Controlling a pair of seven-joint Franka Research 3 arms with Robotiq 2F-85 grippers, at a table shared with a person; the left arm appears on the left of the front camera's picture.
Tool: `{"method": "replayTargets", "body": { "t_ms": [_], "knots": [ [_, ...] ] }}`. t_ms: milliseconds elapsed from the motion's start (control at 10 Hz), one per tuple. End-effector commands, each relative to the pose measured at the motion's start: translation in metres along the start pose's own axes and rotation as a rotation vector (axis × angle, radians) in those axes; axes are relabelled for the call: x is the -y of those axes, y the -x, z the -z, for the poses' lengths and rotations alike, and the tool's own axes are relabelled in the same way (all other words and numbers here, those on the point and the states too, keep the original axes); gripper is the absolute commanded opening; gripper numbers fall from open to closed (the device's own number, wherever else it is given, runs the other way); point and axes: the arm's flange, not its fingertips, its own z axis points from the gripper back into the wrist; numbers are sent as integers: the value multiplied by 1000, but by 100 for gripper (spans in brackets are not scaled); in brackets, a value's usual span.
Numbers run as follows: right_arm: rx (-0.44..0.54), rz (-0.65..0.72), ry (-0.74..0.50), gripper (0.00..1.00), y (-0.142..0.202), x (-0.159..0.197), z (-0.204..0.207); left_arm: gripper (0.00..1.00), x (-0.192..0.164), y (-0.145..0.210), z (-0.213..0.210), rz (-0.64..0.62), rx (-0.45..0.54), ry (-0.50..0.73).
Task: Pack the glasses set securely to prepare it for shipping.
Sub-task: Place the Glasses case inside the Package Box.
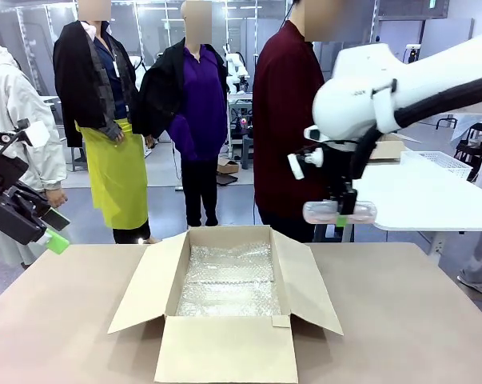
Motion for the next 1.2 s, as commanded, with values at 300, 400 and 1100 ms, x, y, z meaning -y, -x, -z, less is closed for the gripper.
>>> {"method": "replayTargets", "body": {
  "t_ms": [300,400,1100],
  "knots": [
    [-8,-82,0,64,-151,20,9,100,0,0,-1,8,13,4],
    [-22,-89,4,64,-178,23,19,100,0,0,-1,8,13,4],
    [-20,-44,-60,64,-249,44,108,100,0,0,-1,8,13,4]
  ]
}}
